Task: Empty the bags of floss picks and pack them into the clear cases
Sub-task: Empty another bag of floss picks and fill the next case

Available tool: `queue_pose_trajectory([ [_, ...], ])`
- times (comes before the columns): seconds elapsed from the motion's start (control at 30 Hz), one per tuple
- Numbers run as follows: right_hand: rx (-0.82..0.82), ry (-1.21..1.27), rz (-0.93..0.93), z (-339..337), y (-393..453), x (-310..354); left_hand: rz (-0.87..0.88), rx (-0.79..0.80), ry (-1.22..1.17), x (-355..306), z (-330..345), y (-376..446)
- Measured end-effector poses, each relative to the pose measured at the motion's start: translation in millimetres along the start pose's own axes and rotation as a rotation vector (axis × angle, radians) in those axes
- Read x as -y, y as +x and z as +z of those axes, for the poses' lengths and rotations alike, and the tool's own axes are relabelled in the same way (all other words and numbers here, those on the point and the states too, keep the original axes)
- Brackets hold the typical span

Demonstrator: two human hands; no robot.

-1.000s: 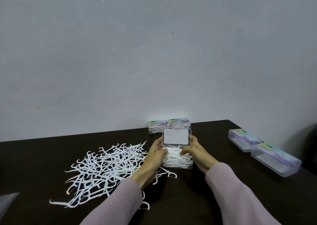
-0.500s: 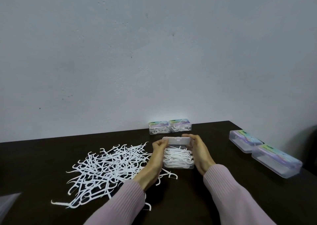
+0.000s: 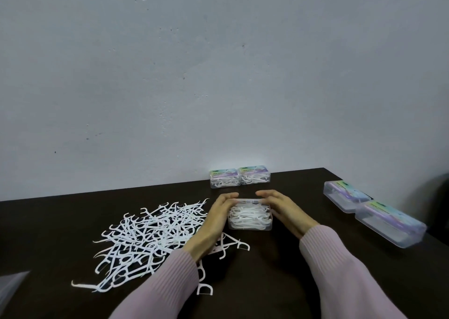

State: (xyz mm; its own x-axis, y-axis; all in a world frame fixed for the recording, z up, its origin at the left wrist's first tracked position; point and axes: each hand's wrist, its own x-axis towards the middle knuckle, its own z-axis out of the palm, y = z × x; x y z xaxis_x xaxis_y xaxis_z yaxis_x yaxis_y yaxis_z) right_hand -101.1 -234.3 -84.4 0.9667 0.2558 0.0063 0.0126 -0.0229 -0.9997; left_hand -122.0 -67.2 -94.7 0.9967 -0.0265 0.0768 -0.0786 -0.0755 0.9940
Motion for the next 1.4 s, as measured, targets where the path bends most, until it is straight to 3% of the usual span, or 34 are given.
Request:
queue_pose_trajectory([
  [0.13, 0.157, -0.105, -0.002, -16.1, -3.3, -1.4, 0.016, 0.016, 0.044, 2.6, -4.7, 2.1],
  [0.47, 0.131, -0.231, -0.038, -18.1, 1.3, -4.3, 0.206, -0.123, 0.437, 5.0, -1.5, -6.5],
  [0.57, 0.095, -0.166, 0.01, -15.0, 2.6, -5.8, 0.219, -0.173, 0.434, 5.1, 0.6, -7.8],
  [0.73, 0.03, 0.171, 0.065, -9.7, 3.3, -4.0, 0.199, -0.155, 0.395, 4.2, -2.5, -8.7],
  [1.0, 0.007, -0.011, 0.078, -9.4, 8.2, -7.6, 0.173, -0.045, 0.214, 5.4, -7.3, -7.5],
  [1.13, 0.022, -0.046, 0.079, -9.4, 6.3, -6.2, 0.191, -0.002, 0.255, 8.5, -10.5, -6.5],
  [1.23, 0.032, -0.088, 0.078, -10.5, 6.3, -7.4, 0.231, -0.015, 0.364, 8.8, -13.5, -5.3],
  [1.4, 0.039, -0.12, 0.062, -10.1, 4.4, -5.8, 0.45, -0.004, 0.797, 5.9, -17.7, -11.2],
])
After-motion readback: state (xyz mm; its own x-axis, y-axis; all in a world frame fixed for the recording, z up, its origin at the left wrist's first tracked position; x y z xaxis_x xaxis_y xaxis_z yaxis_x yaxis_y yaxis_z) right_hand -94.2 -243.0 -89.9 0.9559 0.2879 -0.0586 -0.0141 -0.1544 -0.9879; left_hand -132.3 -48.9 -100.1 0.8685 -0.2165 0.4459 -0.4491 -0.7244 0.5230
